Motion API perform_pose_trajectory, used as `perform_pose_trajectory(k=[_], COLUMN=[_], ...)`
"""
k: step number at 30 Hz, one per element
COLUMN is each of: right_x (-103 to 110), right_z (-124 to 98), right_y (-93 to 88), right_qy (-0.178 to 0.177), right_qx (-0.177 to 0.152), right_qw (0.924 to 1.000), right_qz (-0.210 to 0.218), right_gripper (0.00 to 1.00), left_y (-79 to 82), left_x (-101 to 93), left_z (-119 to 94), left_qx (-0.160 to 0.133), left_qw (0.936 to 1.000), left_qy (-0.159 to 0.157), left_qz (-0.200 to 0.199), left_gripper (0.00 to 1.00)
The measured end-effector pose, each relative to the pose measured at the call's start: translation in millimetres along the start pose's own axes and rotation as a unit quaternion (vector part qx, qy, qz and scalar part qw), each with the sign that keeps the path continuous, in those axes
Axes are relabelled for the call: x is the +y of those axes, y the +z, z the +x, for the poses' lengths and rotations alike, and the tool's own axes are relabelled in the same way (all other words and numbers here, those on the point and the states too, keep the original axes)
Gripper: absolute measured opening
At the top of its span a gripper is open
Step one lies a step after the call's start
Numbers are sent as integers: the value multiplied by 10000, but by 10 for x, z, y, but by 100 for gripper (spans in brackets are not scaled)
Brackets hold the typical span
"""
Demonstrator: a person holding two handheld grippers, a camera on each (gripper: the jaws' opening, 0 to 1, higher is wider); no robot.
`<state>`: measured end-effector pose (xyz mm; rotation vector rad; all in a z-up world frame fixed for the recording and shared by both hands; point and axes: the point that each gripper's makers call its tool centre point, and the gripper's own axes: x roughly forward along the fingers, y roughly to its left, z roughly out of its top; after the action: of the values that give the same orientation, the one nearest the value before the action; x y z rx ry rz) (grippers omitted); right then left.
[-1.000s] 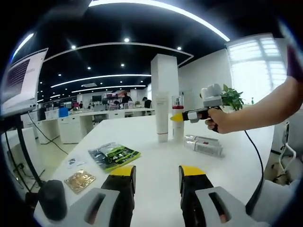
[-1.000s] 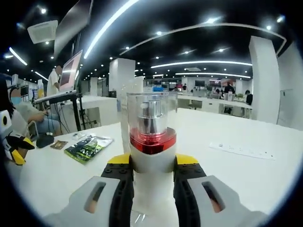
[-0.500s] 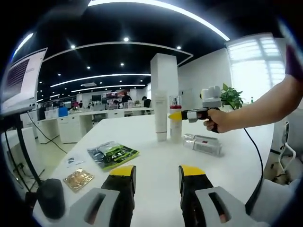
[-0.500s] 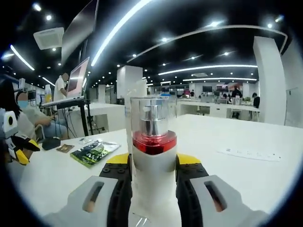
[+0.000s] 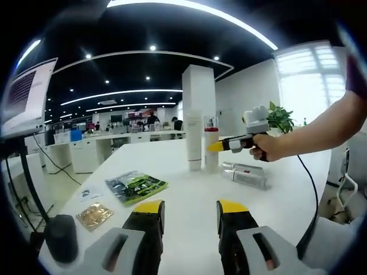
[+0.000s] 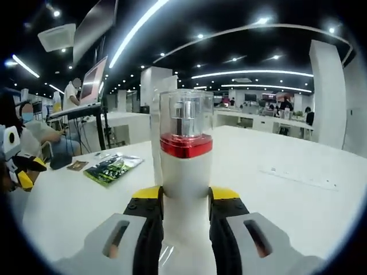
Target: Arrange the skincare products in the storage area until every visible bottle or jar stands upright without overlapping.
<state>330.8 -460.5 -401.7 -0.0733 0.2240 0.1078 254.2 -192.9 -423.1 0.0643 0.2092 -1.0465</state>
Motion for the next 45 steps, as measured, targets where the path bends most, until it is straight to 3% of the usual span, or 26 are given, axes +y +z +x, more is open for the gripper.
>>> perform_pose_trajectory(k=[24,30,37,42,45], right_x=[-109,-97,13,253,522], right_z=[57,-135,-470,-697,-789], right_y=[-10,19,-82,-24,7], right_qy=[-12,-80,-336,-335,-143], right_qx=[15,-31,233,348,453], right_qw=[10000,9997,9989,9983,9975], right_qz=[30,249,238,317,515], right_gripper=[29,34,33,31,30], left_y=[-19,-18,-14,-27,-23], left_x=[-2,-2,-58,-92,-107], left_z=[7,-11,-20,-45,-65], left_qx=[41,31,9,6,-10], left_qw=[10000,10000,10000,10000,10000], left_qy=[11,33,-28,-69,-81], left_qz=[11,3,-6,-15,-29], left_gripper=[37,37,37,37,37])
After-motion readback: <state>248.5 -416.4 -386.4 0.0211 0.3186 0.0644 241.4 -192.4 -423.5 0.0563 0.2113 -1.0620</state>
